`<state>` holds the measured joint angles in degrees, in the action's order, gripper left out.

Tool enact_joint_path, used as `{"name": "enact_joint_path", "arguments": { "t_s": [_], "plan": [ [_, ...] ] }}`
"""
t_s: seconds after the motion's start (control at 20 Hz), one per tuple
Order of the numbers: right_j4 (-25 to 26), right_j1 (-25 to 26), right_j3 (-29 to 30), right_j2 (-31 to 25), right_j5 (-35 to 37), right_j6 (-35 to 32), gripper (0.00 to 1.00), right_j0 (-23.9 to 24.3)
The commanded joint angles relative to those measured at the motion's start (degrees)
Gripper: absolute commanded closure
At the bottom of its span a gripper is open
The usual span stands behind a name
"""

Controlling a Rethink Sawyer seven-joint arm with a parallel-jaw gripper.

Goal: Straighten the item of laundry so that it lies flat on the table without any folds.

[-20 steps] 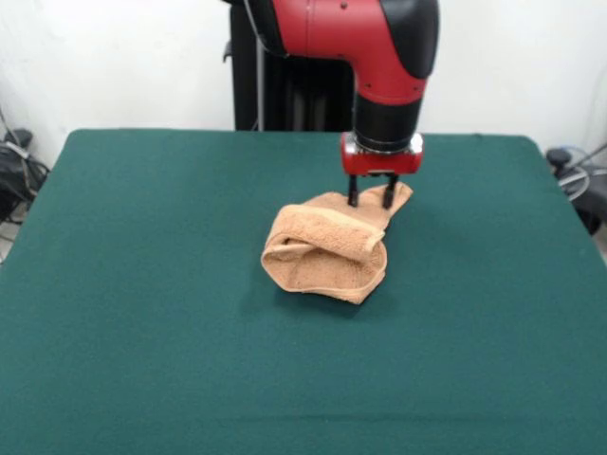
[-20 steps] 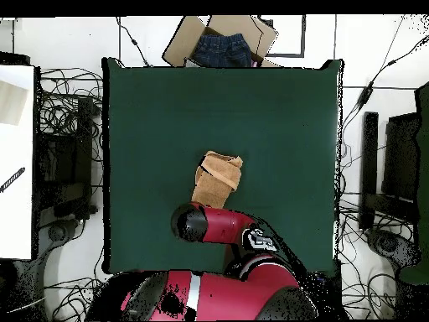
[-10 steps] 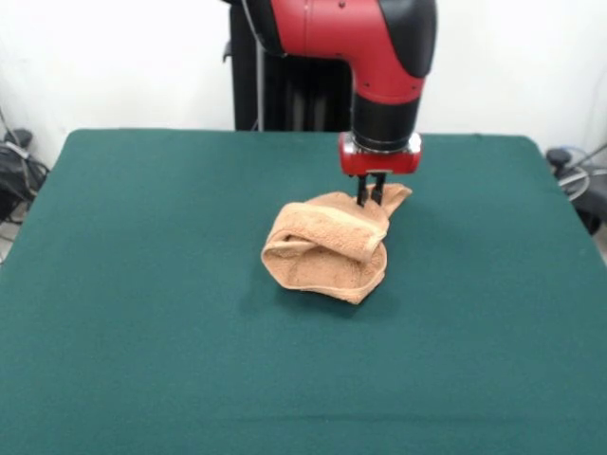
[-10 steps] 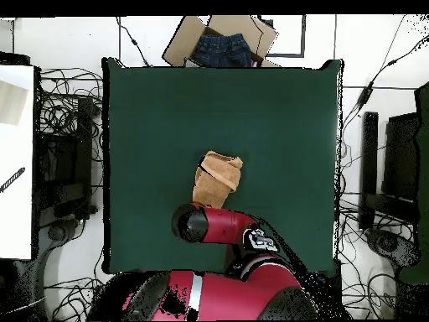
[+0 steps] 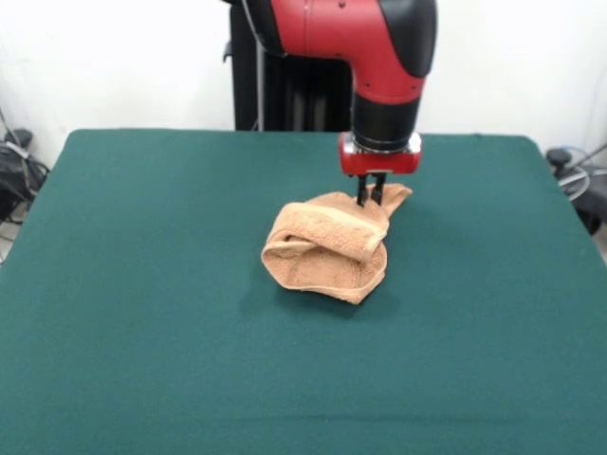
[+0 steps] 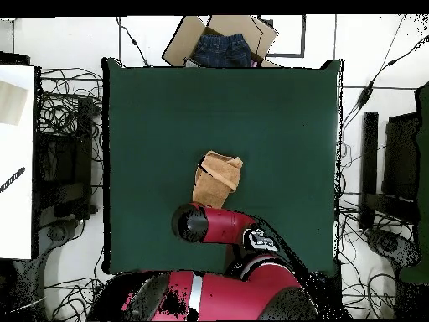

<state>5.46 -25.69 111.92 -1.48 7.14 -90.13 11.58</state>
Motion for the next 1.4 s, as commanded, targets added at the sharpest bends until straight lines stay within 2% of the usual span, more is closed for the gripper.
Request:
{"name": "enact_joint_path", "arguments": {
  "t_s": [0.05, 0.1, 0.15, 0.35, 0.8, 1.05, 1.15, 1.4],
  "plan": [
    [-0.17, -1.21, 0.12, -5.55, -0.05, -8.59, 1.0, 0.11],
    [-0.88, -3.92, 1.92, -5.85, 2.35, -8.82, 1.0, 0.19],
    [-2.67, -10.42, 5.37, -5.79, 8.12, -9.53, 1.0, -0.58],
    [-6.01, -19.57, 8.41, -5.19, 18.71, -10.5, 1.0, -2.13],
    [-10.23, -29.35, 9.59, -6.02, 31.19, -7.62, 1.0, -0.61],
    [-12.96, -32.28, 10.23, -5.46, 34.12, -7.2, 1.0, -0.7],
    [-13.46, -33.97, 10.5, -4.37, 35.66, -7.75, 1.0, -1.7],
    [-12.67, -38.57, 6.33, -0.73, 46.43, -13.18, 1.0, -6.28]
  ]
}}
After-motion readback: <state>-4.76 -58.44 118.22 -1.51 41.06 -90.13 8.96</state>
